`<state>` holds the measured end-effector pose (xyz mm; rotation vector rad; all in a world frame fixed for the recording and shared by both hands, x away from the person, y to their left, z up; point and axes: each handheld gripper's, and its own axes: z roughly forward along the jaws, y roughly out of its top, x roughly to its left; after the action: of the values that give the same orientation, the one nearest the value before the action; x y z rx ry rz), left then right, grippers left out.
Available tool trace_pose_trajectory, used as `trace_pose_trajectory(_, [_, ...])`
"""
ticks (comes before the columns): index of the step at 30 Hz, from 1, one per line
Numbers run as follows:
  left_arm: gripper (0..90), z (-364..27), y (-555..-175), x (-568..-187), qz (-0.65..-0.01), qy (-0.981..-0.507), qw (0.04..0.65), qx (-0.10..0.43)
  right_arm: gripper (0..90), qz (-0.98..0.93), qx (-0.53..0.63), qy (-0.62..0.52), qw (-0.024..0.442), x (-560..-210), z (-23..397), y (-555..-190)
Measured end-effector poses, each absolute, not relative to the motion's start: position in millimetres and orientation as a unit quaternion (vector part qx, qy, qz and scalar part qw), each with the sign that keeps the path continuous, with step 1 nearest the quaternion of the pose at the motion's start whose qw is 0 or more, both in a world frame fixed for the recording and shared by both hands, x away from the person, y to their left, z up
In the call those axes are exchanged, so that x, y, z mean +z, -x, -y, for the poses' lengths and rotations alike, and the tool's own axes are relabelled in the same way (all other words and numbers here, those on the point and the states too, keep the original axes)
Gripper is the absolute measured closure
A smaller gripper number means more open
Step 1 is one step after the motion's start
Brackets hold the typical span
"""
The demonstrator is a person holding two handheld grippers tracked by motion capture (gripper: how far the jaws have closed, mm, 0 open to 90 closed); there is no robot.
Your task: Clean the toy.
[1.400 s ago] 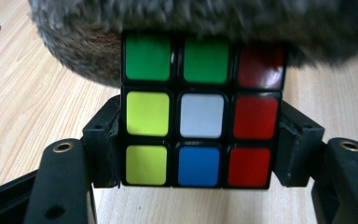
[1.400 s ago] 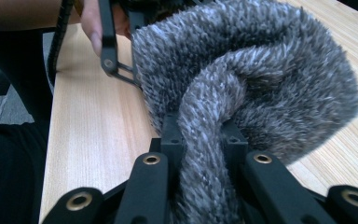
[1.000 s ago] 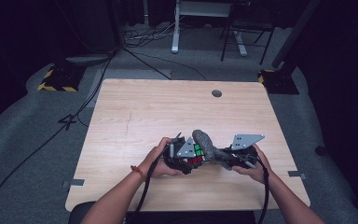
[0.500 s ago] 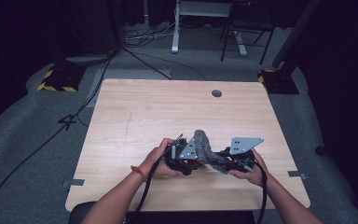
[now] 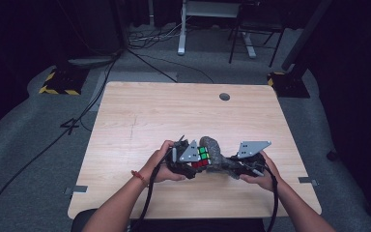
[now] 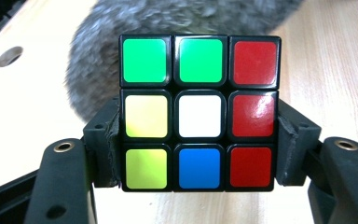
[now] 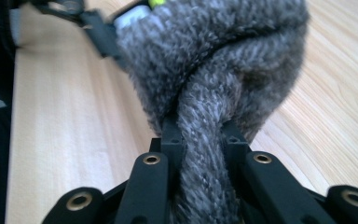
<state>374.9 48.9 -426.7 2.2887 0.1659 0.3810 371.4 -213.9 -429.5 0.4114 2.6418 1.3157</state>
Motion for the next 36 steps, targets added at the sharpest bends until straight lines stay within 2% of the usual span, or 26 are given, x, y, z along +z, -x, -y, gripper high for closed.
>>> trace_pose_trajectory(6, [33.7, -44.0, -374.7, -433.0, -0.068, -0.906, 0.392, 0.142, 77.3, -0.877, 0.458, -0.104, 0.099, -417.1, 200.6, -356.1])
trace_pose_trajectory(12, [33.7, -39.2, -369.8, -431.1, -0.054, -0.907, 0.392, 0.145, 77.3, -0.867, 0.465, -0.132, 0.123, -417.7, 204.2, -363.3])
trace_pose_trajectory(20, [33.7, -52.3, -370.0, -422.8, -0.061, -0.892, 0.426, 0.141, 77.3, -0.879, 0.431, -0.183, 0.089, -442.7, 219.0, -388.5])
trace_pose_trajectory(26, [33.6, -52.0, -371.7, -422.5, -0.061, -0.886, 0.439, 0.133, 77.3, -0.876, 0.454, -0.156, 0.041, -444.7, 216.5, -386.3])
trace_pose_trajectory(32, [32.6, -51.9, -371.6, -424.7, -0.051, -0.893, 0.427, 0.13, 77.6, -0.862, 0.488, -0.131, 0.025, -439.6, 220.3, -382.1])
trace_pose_trajectory(36, [32.6, -50.2, -371.9, -427.7, -0.051, -0.899, 0.414, 0.133, 77.6, -0.86, 0.495, -0.118, 0.04, -432.6, 219.3, -376.7])
